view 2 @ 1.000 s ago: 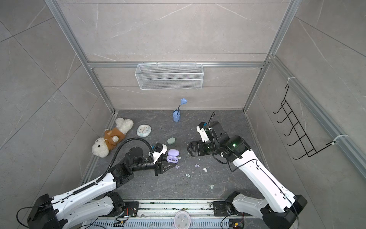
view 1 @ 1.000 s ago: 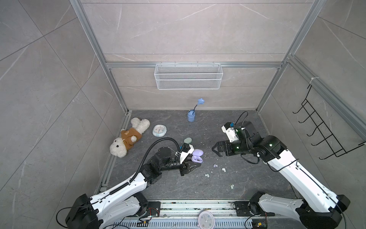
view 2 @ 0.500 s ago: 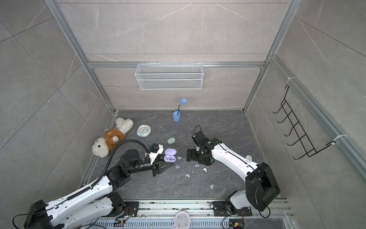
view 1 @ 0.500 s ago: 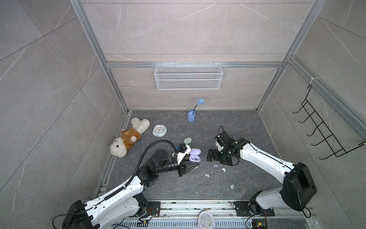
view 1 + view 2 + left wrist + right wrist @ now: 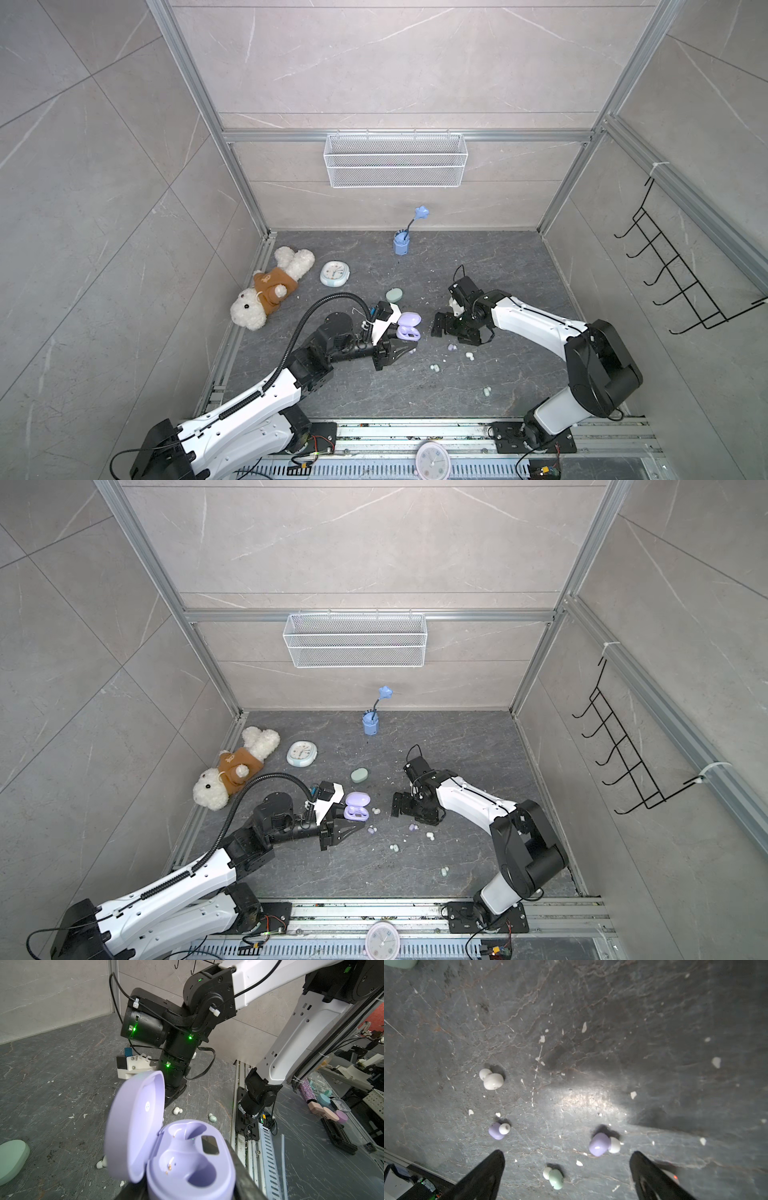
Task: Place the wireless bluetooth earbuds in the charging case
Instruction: 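Release the lid and move the right gripper over the scattered earbuds, then align the right gripper above a lavender earbud and descend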
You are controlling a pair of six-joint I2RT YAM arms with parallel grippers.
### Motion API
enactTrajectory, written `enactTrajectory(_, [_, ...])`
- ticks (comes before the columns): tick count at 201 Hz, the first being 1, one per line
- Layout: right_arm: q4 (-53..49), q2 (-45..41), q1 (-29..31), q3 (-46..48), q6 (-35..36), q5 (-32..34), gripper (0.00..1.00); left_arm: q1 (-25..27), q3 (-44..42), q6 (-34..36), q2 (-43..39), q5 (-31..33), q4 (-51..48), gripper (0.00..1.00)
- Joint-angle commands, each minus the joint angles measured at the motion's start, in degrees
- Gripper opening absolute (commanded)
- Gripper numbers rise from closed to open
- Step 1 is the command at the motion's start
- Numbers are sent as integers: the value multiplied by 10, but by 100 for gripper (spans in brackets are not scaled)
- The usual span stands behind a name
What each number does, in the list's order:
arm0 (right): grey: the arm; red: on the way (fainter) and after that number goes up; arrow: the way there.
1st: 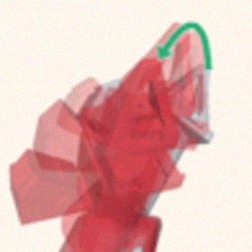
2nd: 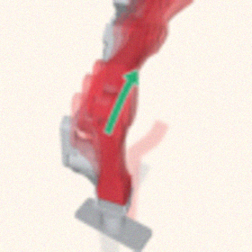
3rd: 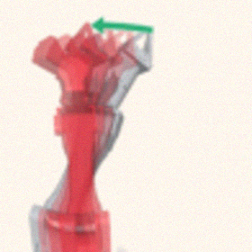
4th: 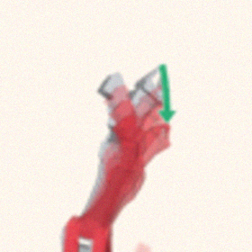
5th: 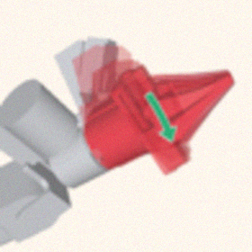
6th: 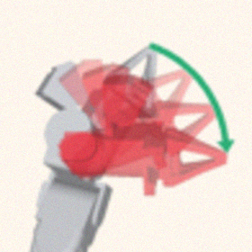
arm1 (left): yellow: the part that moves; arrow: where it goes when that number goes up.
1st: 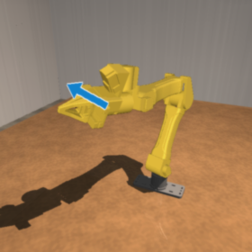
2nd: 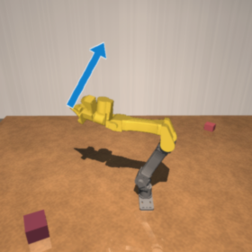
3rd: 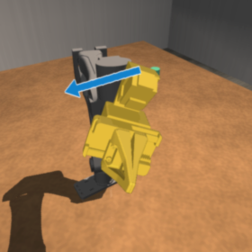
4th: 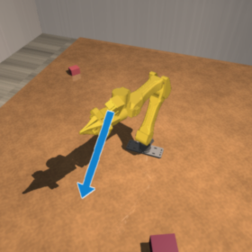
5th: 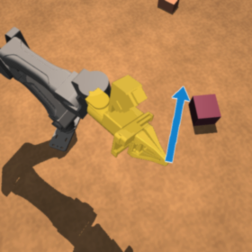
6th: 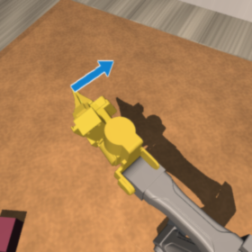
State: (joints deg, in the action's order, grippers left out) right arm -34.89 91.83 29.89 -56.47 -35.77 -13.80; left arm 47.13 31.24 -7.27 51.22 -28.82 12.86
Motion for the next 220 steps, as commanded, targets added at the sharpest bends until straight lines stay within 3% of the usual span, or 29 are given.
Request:
enactTrajectory(1, [14, 24, -3, -13, 38, -20, 96, -4, 18, 11, -2, -3, 16, 25])
enactTrajectory(99, [26, 28, -4, 25, 48, -67, 94, -5, 18, 11, -2, -3, 15, 25])
enactTrajectory(220, [39, -23, 18, 83, -15, -82, 94, -5, 17, 10, -3, -4, 14, 25])
